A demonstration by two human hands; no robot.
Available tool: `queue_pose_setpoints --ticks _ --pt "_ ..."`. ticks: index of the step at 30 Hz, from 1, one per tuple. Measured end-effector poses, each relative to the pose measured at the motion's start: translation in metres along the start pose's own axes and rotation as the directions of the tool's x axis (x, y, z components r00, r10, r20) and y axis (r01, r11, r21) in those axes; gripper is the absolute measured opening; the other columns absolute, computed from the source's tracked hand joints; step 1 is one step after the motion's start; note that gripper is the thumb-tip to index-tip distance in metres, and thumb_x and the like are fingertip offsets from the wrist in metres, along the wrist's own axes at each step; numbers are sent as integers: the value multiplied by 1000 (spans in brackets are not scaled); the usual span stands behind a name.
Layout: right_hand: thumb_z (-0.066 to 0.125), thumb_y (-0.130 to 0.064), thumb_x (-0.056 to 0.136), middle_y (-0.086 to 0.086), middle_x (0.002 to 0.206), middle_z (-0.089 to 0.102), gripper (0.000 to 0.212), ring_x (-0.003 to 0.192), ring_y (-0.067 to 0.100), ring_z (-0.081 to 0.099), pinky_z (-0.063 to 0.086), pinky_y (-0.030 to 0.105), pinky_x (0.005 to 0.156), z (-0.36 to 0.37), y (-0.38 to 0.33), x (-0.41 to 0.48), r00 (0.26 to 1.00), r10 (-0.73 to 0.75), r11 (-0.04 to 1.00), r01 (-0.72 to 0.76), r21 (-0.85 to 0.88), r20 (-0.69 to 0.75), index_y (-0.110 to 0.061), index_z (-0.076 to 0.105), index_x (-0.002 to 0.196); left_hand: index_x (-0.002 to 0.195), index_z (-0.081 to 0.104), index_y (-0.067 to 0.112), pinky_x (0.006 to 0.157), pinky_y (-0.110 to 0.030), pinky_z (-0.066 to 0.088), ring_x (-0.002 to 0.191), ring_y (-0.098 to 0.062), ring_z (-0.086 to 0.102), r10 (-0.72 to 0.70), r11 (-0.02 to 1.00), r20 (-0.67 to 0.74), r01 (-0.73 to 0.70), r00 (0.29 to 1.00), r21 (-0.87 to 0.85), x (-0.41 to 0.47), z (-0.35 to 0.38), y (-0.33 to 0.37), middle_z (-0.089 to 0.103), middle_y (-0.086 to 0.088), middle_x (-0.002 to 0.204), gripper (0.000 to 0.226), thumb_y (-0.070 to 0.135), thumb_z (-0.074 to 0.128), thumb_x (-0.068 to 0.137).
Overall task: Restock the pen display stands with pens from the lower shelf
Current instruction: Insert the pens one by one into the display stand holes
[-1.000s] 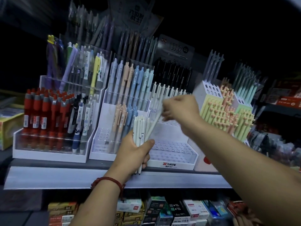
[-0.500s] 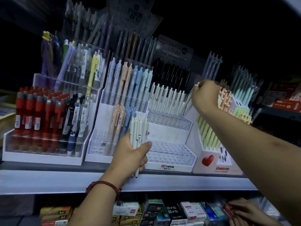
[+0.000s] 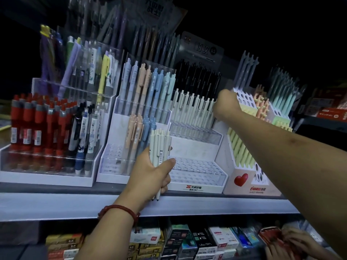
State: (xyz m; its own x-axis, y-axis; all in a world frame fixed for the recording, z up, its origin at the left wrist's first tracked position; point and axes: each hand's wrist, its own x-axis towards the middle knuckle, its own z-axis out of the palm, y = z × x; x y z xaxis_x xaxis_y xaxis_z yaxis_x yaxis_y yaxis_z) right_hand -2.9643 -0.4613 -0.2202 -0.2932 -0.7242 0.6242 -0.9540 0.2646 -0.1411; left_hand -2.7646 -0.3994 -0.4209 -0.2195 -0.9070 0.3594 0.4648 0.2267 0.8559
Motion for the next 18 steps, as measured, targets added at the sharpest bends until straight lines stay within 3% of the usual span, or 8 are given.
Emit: queue_pose_setpoints --ticks 2,4,5,8,12,14,16,18 --pt "52 14 91 12 79 52 13 64 23 52 43 34 51 1 -3 3 1000 22 999 -21 -25 21 2 57 88 119 59 15 44 -27 35 46 -18 34 -1 1000 -1 1 1000 4 0 0 0 44 -11 70 24 4 64 98" --pt "55 9 92 20 104 60 48 84 31 64 48 36 59 5 -5 6 999 39 997 -38 -69 8 14 40 137 119 59 14 44 -26 36 46 -18 34 0 1000 -2 0 1000 7 1 0 0 44 -11 71 23 4 64 98" --pt "55 8 92 19 106 61 57 83 30 63 44 35 55 6 -6 6 1000 25 994 -23 -102 13 14 32 143 119 58 14 44 -26 36 45 -18 34 0 1000 -2 0 1000 8 0 0 0 44 -11 71 24 4 64 98" --pt "54 10 92 15 89 56 52 65 23 48 27 30 44 12 -4 12 999 -23 982 31 -187 43 10 37 141 119 58 14 44 -26 36 45 -18 35 0 1000 -5 0 1000 6 0 0 0 45 -8 67 24 3 64 98" --pt "54 11 91 13 81 47 45 59 21 44 29 30 43 4 -8 4 996 -58 961 75 -267 72 9 44 135 119 59 14 44 -26 36 45 -18 35 -6 1000 1 6 1000 5 -1 0 1 44 -10 68 23 4 64 99" --pt "50 9 92 18 89 48 48 66 28 51 36 31 50 -2 -11 -9 993 -104 960 115 -257 56 8 39 138 119 58 14 44 -26 37 45 -18 35 -8 1000 2 8 1000 9 -1 0 2 44 -11 70 23 4 64 99" --pt "52 -1 95 20 100 60 39 80 36 62 46 36 59 -7 -12 -32 976 -218 963 219 -156 26 2 46 133 119 58 14 44 -27 37 45 -18 36 -13 1000 0 13 1000 9 -1 0 3 45 -10 69 23 5 64 99" --pt "58 -14 98 13 93 69 17 74 26 66 55 38 62 -9 -14 -61 939 -344 933 340 120 14 -6 63 111 119 56 11 44 -27 37 45 -17 36 -18 1000 10 18 1000 9 -2 0 4 45 -10 69 22 5 64 99"
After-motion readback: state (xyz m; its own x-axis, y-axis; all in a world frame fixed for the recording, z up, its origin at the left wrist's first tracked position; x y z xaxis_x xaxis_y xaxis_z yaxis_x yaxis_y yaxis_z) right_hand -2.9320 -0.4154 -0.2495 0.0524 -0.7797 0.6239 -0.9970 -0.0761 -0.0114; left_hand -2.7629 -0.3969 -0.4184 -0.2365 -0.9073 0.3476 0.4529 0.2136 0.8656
